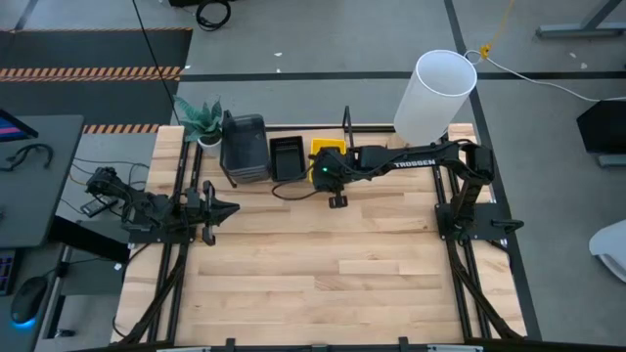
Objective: Stack baskets on shelf by color
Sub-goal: Put the yellow stacked baskets on the shelf
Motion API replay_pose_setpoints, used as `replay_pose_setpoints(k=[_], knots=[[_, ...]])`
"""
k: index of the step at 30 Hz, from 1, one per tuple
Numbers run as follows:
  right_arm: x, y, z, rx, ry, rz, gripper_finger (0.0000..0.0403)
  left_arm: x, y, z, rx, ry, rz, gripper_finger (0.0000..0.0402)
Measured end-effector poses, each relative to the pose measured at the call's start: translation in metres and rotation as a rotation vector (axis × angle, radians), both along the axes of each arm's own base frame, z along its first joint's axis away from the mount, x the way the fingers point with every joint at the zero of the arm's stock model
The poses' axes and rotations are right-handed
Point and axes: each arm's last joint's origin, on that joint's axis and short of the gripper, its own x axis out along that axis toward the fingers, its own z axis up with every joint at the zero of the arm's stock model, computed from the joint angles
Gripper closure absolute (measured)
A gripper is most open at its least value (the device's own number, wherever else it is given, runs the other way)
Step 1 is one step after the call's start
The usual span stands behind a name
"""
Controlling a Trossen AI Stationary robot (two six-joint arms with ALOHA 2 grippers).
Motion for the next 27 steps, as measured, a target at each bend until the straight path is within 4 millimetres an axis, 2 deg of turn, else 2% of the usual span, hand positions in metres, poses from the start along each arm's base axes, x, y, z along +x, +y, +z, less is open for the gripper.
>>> replay_pose_setpoints(k=[8, 13, 27], knots=[[-0.0017, 0.0003, -0.001, -0.017, 0.03, 0.033, 0.0369, 0.0, 0.0, 0.0, 0.0, 0.0, 0.0, 0.0374], [-0.0021, 0.0006, -0.0013, -0.017, 0.037, 0.041, 0.0382, 0.0, 0.0, 0.0, 0.0, 0.0, 0.0, 0.0366], [-0.0026, -0.0075, -0.0004, -0.053, 0.029, -0.008, 0.0342, 0.0, 0.0, -0.0001, 0.0, 0.0, 0.0, 0.0372]])
